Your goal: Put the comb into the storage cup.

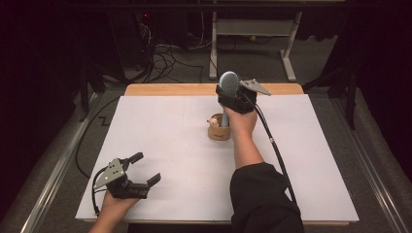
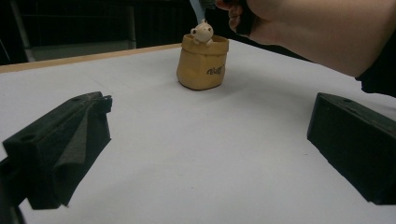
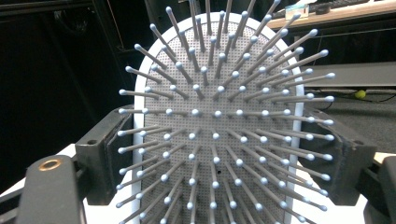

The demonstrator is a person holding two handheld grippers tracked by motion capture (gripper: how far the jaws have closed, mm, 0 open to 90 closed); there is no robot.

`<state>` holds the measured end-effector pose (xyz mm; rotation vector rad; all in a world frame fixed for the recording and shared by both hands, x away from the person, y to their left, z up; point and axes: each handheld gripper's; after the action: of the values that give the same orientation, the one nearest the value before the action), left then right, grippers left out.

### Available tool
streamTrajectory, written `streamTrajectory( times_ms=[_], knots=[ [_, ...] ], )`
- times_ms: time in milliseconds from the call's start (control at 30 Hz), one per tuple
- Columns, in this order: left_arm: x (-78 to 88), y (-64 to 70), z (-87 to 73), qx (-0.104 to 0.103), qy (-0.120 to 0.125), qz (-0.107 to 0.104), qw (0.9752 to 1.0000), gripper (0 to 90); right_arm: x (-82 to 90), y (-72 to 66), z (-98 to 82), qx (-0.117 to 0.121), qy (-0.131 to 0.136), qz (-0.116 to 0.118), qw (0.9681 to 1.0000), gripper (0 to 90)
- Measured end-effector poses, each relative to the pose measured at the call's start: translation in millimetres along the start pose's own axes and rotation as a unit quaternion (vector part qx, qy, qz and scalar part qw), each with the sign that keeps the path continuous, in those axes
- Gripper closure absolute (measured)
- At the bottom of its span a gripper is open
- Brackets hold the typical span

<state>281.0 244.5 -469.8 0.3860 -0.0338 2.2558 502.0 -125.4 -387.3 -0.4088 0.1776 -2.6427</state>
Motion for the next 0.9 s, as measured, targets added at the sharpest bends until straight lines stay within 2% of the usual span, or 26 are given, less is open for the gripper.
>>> streamTrajectory(
  times_ms=[900],
  knots=[
    [0.0, 0.1, -0.2, -0.001, -0.002, 0.0, 1.0, 0.5, -0.7, -1.6, -0.4, 0.01, 0.0, -0.009, 0.9999, 14.8]
  ],
)
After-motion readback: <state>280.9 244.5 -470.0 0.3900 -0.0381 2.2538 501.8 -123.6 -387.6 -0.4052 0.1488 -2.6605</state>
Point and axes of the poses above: each handheld gripper's, and its own axes: x roughly backward along the jaws, z roughly out of its top, y roughly to its right, and after that the axes turned 5 degrees about -y, right-handed
